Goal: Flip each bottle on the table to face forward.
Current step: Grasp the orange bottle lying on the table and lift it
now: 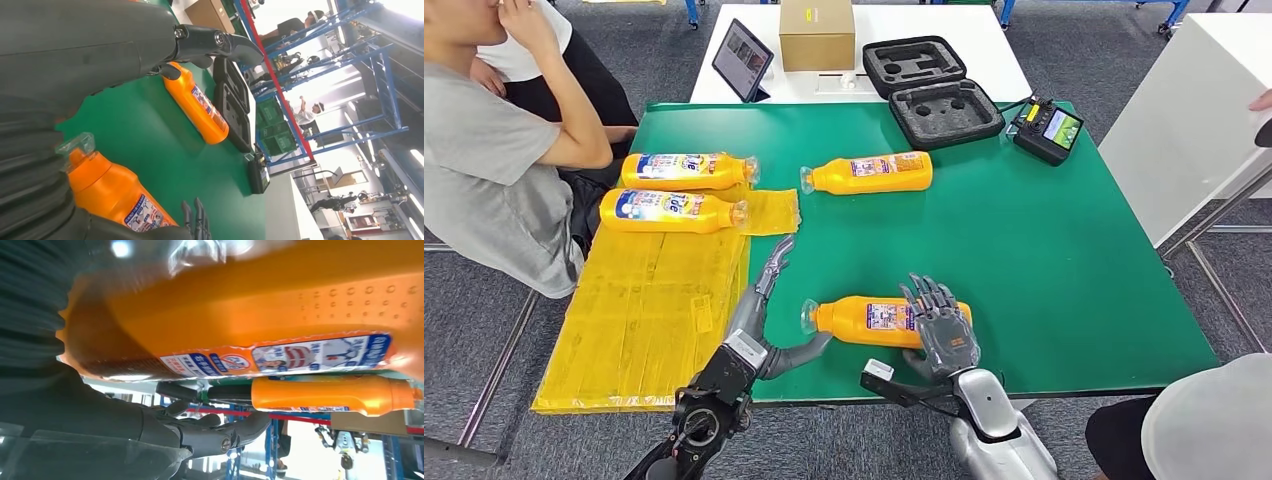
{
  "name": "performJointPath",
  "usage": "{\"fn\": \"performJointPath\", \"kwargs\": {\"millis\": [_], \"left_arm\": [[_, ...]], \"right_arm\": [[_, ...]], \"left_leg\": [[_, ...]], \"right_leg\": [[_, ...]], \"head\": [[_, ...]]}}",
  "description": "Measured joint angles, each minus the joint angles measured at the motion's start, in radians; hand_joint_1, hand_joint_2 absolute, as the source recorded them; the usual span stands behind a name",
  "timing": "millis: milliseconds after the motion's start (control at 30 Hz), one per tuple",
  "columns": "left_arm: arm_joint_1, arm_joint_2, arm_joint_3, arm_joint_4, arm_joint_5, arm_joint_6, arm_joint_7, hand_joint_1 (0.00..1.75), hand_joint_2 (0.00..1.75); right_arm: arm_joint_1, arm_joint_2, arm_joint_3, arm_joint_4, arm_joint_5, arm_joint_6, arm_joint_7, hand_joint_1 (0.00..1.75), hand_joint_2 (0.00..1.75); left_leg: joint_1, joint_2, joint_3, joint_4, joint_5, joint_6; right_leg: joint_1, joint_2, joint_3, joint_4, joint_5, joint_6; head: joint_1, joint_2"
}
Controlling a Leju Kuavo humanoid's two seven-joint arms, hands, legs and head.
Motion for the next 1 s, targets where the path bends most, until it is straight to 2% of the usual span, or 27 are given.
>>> {"fn": "performJointPath", "kwargs": {"millis": [233,633,667,767,800,967,1000], "left_arm": [[0.001,0.000,-0.003,0.007,0.000,0.003,-0.002,0.00,1.75],[0.007,0.000,-0.006,0.010,0.005,0.016,-0.011,0.00,1.75],[0.007,0.000,-0.006,0.011,0.005,0.016,-0.011,0.00,1.75],[0.007,0.000,-0.007,0.012,0.005,0.016,-0.009,0.00,1.75],[0.007,0.000,-0.007,0.012,0.004,0.016,-0.007,0.00,1.75],[0.007,0.000,-0.008,0.012,0.003,0.014,-0.002,0.00,1.75],[0.008,0.000,-0.008,0.012,0.003,0.014,-0.002,0.00,1.75]], "right_arm": [[0.001,-0.001,0.009,-0.013,-0.004,0.009,-0.001,0.00,1.75],[-0.035,-0.002,0.014,0.017,-0.055,0.077,0.007,0.00,1.75],[-0.042,-0.002,0.013,0.025,-0.059,0.093,0.016,0.09,1.75],[-0.075,-0.003,0.013,0.070,-0.074,0.151,0.048,1.19,1.75],[-0.086,-0.004,0.013,0.090,-0.078,0.162,0.053,1.47,1.75],[-0.131,-0.011,0.008,0.167,-0.092,0.174,0.056,1.47,1.75],[-0.137,-0.011,0.006,0.178,-0.093,0.174,0.055,1.54,1.75]], "left_leg": [[0.000,0.000,0.000,0.000,0.000,0.000],[0.000,0.000,0.000,0.000,0.000,0.000],[0.000,0.001,0.001,0.000,0.000,0.000],[0.000,0.004,0.005,0.000,-0.001,0.000],[0.000,0.004,0.006,0.000,-0.001,0.000],[0.000,0.001,0.012,-0.001,-0.005,-0.001],[0.000,0.001,0.012,-0.001,-0.004,-0.001]], "right_leg": [[0.000,0.000,0.000,0.000,0.000,0.000],[0.000,0.000,0.000,0.000,0.000,0.000],[0.000,0.001,0.001,0.000,0.000,0.000],[0.000,0.003,0.002,0.000,0.000,0.000],[0.000,0.003,0.001,0.000,0.000,-0.001],[0.000,0.001,0.000,-0.001,-0.006,0.000],[0.000,0.001,0.001,-0.001,-0.006,0.000]], "head": [[0.000,0.000],[0.000,0.000],[0.000,0.000],[0.000,0.000],[0.000,0.000],[0.000,0.000],[0.000,0.000]]}}
